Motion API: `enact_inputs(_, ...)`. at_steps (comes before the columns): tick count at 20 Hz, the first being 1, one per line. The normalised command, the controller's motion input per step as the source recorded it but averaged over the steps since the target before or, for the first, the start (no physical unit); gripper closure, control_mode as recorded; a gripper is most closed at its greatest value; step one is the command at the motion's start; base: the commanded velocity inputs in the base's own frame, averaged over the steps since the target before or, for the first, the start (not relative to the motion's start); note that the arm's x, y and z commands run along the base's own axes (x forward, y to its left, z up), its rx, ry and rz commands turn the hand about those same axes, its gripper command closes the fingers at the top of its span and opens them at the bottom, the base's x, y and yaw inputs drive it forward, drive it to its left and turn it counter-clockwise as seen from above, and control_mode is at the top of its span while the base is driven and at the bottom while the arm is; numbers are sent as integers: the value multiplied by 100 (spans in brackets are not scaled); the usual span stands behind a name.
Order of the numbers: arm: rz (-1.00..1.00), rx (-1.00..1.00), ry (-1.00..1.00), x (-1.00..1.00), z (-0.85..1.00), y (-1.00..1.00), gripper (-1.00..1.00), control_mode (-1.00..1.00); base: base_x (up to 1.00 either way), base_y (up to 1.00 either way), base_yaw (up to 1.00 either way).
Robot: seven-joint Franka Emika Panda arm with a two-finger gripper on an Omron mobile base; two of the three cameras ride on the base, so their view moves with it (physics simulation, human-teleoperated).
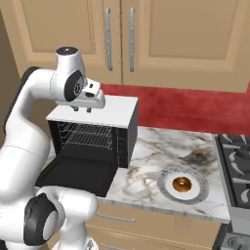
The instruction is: Pick up the bagel from the plate, place it on the toaster oven rack, close the door, and set the timer.
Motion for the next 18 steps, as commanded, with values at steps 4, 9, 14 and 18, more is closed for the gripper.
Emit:
enact_inputs(4,0,0,-2,-14,0,0,-100,-100,0,0,0)
enact_inputs(9,0,-2,-12,-54,-2,0,-100,-100,0,0,0)
enact_inputs(14,2,-5,-17,-51,-10,0,-100,-100,0,0,0)
enact_inputs(18,2,-8,-14,-36,-13,0,-100,-100,0,0,0)
